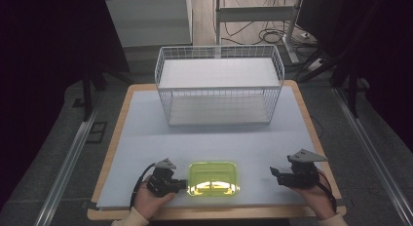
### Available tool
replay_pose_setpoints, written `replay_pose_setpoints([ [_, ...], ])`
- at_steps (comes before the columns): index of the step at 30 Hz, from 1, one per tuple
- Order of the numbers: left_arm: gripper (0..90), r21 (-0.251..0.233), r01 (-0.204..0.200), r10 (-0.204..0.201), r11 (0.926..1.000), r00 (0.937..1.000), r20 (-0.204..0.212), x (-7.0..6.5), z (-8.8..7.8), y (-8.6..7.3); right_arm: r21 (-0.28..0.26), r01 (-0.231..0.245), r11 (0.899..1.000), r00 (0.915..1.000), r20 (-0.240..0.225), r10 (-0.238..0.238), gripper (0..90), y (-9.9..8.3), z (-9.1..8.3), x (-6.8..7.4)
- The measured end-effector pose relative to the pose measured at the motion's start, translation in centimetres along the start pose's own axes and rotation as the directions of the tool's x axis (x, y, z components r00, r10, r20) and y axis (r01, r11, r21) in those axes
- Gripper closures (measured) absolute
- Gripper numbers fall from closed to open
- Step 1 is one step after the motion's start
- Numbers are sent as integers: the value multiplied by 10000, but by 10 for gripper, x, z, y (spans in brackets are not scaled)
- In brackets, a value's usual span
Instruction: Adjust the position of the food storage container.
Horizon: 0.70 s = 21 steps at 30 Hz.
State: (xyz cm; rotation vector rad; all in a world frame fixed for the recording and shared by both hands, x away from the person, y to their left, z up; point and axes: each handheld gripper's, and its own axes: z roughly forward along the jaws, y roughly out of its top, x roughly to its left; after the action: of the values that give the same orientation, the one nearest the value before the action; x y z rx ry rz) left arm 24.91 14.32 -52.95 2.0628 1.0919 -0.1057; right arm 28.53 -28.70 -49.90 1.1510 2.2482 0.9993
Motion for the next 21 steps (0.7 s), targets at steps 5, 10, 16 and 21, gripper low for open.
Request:
replay_pose_setpoints([
  [5,899,41,-36,36,10000,10000,54,-5,7,3,22,-15,10000,10000,3,15,216,0,0,0],
  [10,899,-48,44,-43,10000,10000,48,-4,7,5,24,-29,10000,10000,-43,29,216,0,1,0],
  [16,899,-103,92,-91,9999,9999,139,-3,7,4,23,-51,10000,10000,-46,51,215,0,1,0],
  [21,899,-184,192,-192,9996,9998,30,0,2,3,23,-109,9999,9999,-19,109,213,-1,1,0],
])
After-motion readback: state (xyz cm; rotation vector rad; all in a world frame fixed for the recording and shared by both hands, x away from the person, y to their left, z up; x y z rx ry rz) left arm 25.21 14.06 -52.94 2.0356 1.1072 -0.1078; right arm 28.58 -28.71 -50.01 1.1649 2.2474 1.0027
